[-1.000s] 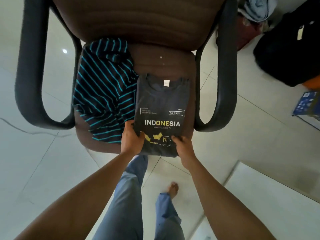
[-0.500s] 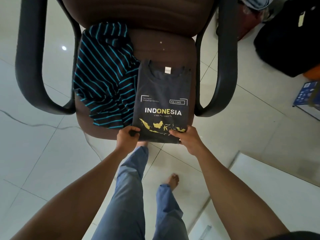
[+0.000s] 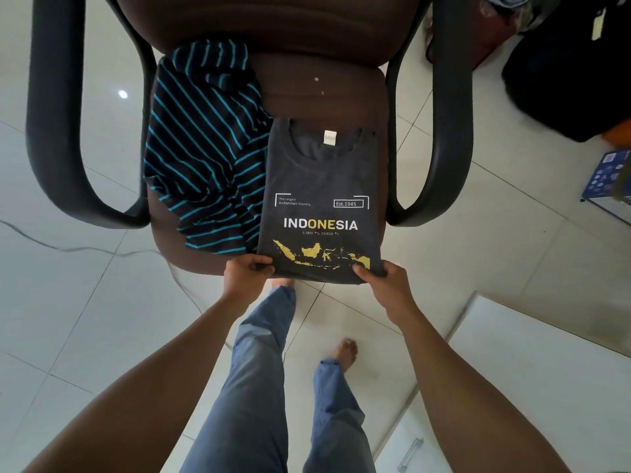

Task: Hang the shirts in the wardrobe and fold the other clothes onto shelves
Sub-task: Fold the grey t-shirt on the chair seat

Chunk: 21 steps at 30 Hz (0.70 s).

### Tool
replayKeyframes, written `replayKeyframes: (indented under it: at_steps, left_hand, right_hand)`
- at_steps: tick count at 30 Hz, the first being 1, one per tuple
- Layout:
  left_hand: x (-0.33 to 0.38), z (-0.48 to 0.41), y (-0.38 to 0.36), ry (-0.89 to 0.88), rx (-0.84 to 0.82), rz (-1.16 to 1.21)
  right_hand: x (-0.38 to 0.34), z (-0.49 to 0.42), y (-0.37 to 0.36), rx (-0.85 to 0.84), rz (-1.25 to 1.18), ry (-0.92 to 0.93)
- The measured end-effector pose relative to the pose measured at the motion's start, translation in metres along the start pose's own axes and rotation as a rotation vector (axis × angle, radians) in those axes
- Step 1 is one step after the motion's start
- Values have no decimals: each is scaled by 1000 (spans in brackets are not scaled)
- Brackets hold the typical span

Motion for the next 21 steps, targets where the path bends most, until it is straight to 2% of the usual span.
replayKeyframes:
  at_steps: [6,8,11,14,18,21]
  left_hand:
    - [4,-2,0,-80,-24,-161]
    - [8,-2,-1,-117,-46,-208]
    - [6,-5,0,-87,-38,-271]
    - [5,-7,-1,-52,-16,-299]
    - [20,-3,6,-112,97,-330]
    - [47,2,12,-229,206,-258]
  right_hand:
    - [13,4,-12,-126,24,-53]
    - [16,0,-9,-99,66,-46]
    - [21,-6,-4,-38,257,-20]
    - [21,-11,-5,-15,259,-67]
    - [6,-17,-3,60,182,-47]
    - [-22,-21,-8,59,154,85]
Point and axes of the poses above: each hand's wrist, its own z-axis away from the middle knuckle, its own y-axis out of the back of the hand, x = y × z, the point moved 8 cm from there along -z, towards the middle knuckle, and after that the axes turned 4 degrees about -x, right-handed, at the moved point
